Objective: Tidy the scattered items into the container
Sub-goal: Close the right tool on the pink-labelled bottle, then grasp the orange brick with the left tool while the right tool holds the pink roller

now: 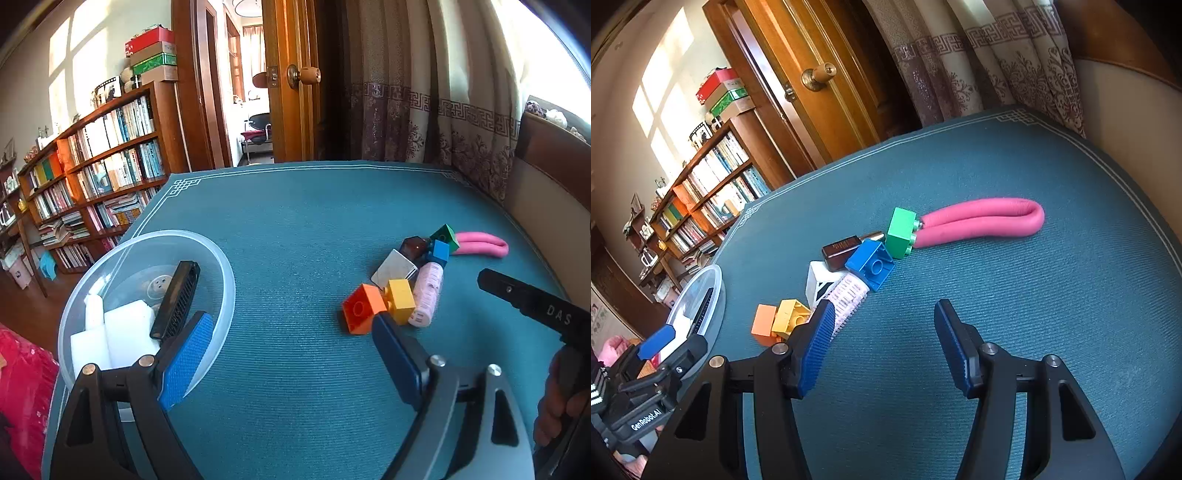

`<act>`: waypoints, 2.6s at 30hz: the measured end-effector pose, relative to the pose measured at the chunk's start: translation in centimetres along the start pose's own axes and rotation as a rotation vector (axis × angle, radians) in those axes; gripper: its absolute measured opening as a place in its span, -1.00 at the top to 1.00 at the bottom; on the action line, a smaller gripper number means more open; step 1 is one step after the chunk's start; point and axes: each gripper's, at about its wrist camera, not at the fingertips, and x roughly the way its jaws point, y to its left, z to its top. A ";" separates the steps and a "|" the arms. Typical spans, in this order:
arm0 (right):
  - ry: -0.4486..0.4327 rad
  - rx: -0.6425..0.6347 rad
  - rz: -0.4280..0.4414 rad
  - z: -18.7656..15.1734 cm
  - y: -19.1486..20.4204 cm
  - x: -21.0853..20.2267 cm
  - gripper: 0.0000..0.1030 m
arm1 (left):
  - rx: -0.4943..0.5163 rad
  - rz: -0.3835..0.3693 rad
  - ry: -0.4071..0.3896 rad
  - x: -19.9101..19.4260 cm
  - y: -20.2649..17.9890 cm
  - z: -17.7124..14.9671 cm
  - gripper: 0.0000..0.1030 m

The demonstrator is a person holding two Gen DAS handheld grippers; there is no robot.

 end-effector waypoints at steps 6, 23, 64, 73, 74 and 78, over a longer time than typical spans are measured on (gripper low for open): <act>0.050 -0.053 0.025 -0.4 2.3 1.4 -0.16 | 0.004 -0.004 0.008 0.3 0.3 -0.4 -0.76; 0.131 -0.058 -0.030 0.6 4.5 6.5 0.17 | -0.027 -0.030 0.023 1.1 2.1 -0.7 -0.76; 0.017 -0.123 -0.012 -3.0 1.0 0.3 0.29 | -0.017 -0.165 0.108 6.9 -2.3 -0.2 0.17; -0.011 -0.119 0.017 -2.9 1.0 -0.6 0.32 | -0.038 -0.124 0.038 4.0 -1.4 -0.2 0.17; -0.015 -0.122 0.021 -2.9 1.1 -0.7 0.32 | -0.042 -0.117 0.028 3.7 -1.2 -0.1 0.17; -0.019 -0.134 0.027 -3.0 1.7 -0.8 0.33 | -0.063 -0.098 -0.006 2.6 0.0 0.4 0.17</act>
